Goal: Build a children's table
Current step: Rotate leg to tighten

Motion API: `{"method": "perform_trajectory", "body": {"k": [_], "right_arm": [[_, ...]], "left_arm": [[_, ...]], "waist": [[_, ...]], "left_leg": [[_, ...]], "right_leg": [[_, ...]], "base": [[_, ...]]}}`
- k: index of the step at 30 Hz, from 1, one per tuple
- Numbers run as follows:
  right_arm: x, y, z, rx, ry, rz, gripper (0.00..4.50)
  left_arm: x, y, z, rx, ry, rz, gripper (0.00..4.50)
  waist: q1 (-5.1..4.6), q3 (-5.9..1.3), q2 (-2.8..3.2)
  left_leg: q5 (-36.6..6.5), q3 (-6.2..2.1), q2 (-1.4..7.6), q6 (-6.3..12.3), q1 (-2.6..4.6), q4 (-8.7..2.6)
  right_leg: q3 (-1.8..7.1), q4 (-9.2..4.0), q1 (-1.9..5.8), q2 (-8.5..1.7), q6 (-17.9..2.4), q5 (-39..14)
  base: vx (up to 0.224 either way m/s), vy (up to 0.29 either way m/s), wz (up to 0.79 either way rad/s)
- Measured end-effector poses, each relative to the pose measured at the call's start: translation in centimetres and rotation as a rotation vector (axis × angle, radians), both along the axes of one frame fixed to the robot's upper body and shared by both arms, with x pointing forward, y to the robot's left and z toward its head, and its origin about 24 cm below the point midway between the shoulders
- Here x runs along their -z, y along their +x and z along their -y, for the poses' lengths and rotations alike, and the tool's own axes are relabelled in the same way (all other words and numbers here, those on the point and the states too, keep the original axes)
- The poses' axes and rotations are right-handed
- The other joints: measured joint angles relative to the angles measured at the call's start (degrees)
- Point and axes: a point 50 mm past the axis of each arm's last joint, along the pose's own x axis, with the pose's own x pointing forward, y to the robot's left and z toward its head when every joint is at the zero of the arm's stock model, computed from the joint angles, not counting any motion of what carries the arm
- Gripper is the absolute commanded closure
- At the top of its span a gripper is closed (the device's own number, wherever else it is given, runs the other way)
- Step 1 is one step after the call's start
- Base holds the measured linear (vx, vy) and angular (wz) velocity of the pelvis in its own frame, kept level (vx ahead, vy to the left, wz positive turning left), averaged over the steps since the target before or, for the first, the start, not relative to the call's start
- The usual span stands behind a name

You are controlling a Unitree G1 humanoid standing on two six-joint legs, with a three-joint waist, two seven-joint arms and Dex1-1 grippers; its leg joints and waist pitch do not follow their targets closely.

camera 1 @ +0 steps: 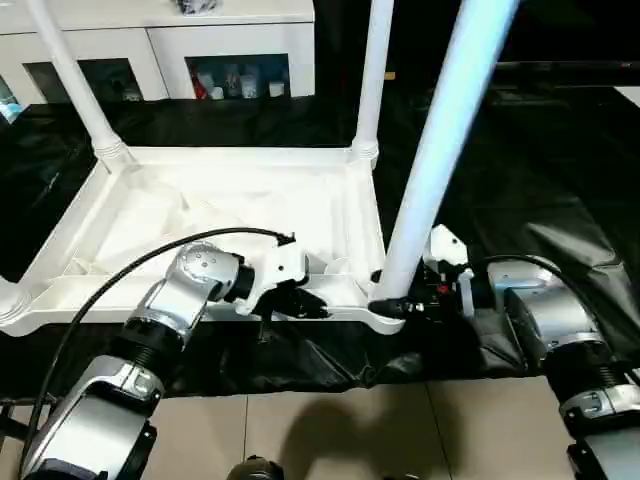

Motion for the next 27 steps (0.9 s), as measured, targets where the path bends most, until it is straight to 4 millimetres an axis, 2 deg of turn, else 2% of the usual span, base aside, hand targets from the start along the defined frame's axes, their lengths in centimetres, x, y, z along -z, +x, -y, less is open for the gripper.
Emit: {"method": "perform_trajectory", "body": {"k": [2,4,7,14,19,20,21,23,26,27], "right_arm": [[0.2,0.2,-0.2,0.095,0.028,0.028,2.35],[0.6,0.8,-0.5,0.268,0.046,0.062,2.45],[1.0,1.0,-0.5,0.394,0.07,0.072,2.52],[1.5,2.5,-1.3,0.829,0.082,0.1,2.54],[1.5,2.9,-1.6,0.877,0.087,0.099,2.54],[1.5,2.9,-1.7,0.876,0.088,0.101,2.19],[1.4,2.8,-1.7,0.872,0.09,0.102,2.19],[1.4,2.8,-1.8,0.847,0.104,0.096,1.79],[1.2,2.5,-1.7,0.744,0.122,0.087,1.74],[1.2,2.5,-1.5,0.717,0.122,0.086,1.46]], "left_arm": [[0.1,0.3,0.2,-0.044,-0.001,0.019,4.5],[0.1,0.9,1.2,-0.103,0.003,0.052,4.5],[0.2,1.1,2.1,-0.15,-0.006,0.065,4.5],[0.6,1.7,5.7,-0.33,-0.016,0.094,4.5],[0.7,1.4,6.1,-0.352,-0.027,0.093,4.5],[0.7,1.4,6.1,-0.351,-0.027,0.094,4.5],[0.7,1.4,6.0,-0.348,-0.029,0.098,4.5],[0.7,1.3,5.6,-0.336,-0.031,0.109,4.5],[0.6,1.0,4.7,-0.304,-0.033,0.114,4.5],[0.6,1.0,4.5,-0.295,-0.035,0.114,4.5]], "waist": [[-0.14,-0.01,-0.01],[-0.38,-0.01,-0.02],[-0.71,-0.03,-0.02],[-1.1,-0.35,-0.07],[-1.08,-0.42,-0.17],[-1.1,-0.43,-0.18],[-1.15,-0.43,-0.18],[-1.39,-0.43,-0.19],[-1.86,-0.44,-0.21],[-1.93,-0.44,-0.21]], "left_leg": [[0.0,0.01,0.0,-0.01,0.07,0.05],[0.0,0.01,-0.01,-0.02,0.09,0.16],[0.0,0.01,-0.06,-0.02,0.15,0.19],[0.0,0.01,-0.2,-0.01,0.23,0.19],[0.0,-0.02,-0.2,-0.01,0.22,0.11],[0.0,-0.02,-0.19,-0.01,0.22,0.1],[0.0,-0.02,-0.19,-0.01,0.2,0.09],[0.0,-0.01,-0.19,-0.01,0.18,0.01],[0.0,-0.01,-0.17,-0.02,0.13,-0.18],[0.0,-0.01,-0.16,-0.02,0.11,-0.22]], "right_leg": [[0.03,0.04,0.04,0.0,0.0,0.0],[0.09,0.05,0.06,0.0,0.0,0.0],[0.13,-0.08,0.2,-0.02,0.0,0.0],[0.25,-0.21,0.33,-0.07,0.2,-0.1],[0.22,-0.19,0.29,-0.06,0.4,-0.2],[0.21,-0.19,0.29,-0.06,0.4,-0.2],[0.21,-0.19,0.25,-0.06,0.3,-0.2],[0.2,-0.19,0.2,-0.06,0.1,-0.1],[0.13,-0.18,0.09,-0.05,0.1,0.0],[0.1,-0.16,0.05,-0.04,0.1,0.0]], "base": [[0.0,0.0,0.0],[0.0,0.0,0.0],[0.0,0.0,0.0],[0.0,0.0,0.0],[0.0,0.0,0.0],[0.0,0.0,0.0],[0.0,0.0,0.0],[0.0,0.0,0.0],[0.0,0.0,0.0],[0.0,0.0,0.0]]}}
